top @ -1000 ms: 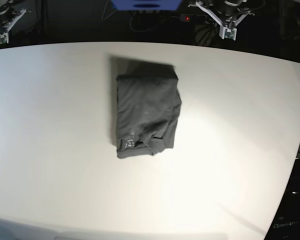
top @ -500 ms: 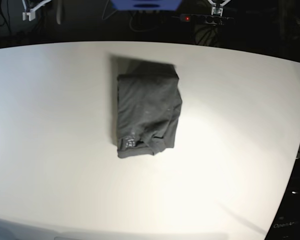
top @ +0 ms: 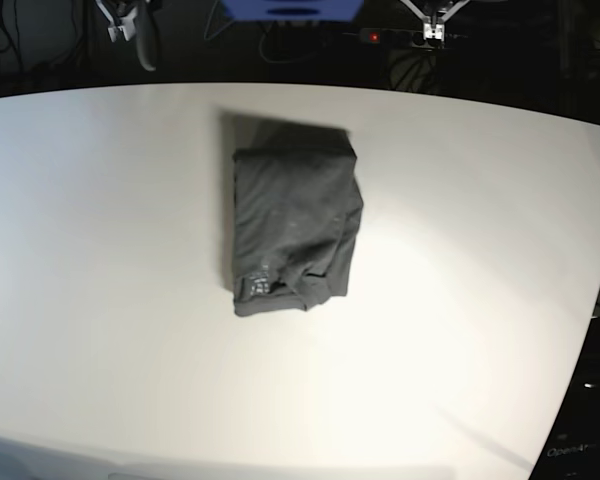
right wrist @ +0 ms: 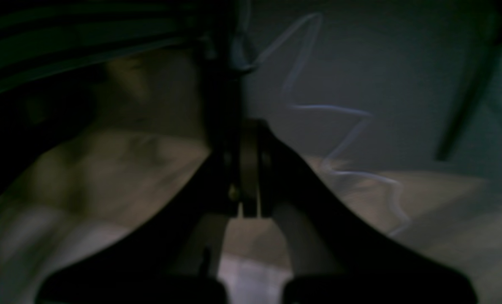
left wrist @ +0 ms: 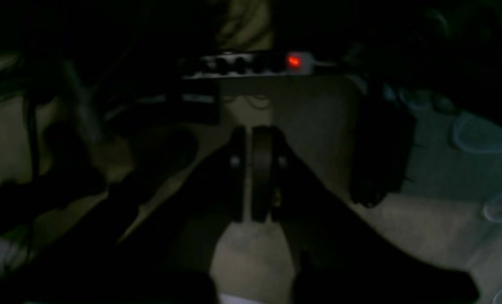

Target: Fold the T-shirt properly

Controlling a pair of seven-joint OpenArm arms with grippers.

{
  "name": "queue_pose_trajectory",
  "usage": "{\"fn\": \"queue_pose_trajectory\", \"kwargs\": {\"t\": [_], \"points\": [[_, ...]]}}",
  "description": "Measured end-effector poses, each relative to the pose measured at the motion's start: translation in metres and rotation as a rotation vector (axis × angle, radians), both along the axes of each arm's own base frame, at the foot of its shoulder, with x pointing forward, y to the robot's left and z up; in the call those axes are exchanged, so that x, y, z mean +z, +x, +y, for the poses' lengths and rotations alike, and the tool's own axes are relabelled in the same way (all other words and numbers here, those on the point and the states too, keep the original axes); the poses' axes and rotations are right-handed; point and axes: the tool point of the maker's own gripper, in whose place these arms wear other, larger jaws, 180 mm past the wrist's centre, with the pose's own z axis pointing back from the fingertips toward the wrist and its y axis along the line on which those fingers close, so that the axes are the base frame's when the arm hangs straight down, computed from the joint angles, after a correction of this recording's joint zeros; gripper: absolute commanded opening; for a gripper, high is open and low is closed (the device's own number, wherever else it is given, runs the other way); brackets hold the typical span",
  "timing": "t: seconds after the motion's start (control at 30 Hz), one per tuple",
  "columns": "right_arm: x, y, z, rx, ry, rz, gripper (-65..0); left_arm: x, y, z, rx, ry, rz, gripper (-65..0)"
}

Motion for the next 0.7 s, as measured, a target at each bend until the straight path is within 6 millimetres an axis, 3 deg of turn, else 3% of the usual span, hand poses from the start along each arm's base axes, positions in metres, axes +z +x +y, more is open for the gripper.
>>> {"fn": "queue_pose_trajectory", "kwargs": {"t": [0.1,0.2,0.3,0.43,0.6,0.7], "points": [[-0.002,0.016,-0.016,-0.05,-0.117,-0.077,-64.7,-0.002,0.0,-0.014,0.055,-0.108,-0.009,-62.2],[-0.005,0.025,-0.019,-0.049,-0.176,-0.086,-64.7,-0.002,0.015,-0.024,0.137,-0.205,-0.044,-62.2],[-0.009,0.032,-0.006,-0.051,-0.193,-0.098,-64.7,0.0,0.037,-0.019,0.17,-0.245,-0.098,-62.2],[-0.013,0.033,0.016,-0.118,-0.155,-0.098,-64.4,0.001,0.044,-0.016,0.167,-0.267,-0.109,-62.1],[-0.013,0.046,0.014,-0.173,-0.168,-0.122,-64.4,0.002,0.049,-0.019,0.17,-0.304,-0.117,-61.9],[-0.015,0.042,0.015,-0.171,-0.162,-0.087,-64.4,0.003,0.05,-0.024,0.172,-0.326,-0.12,-61.9]]}}
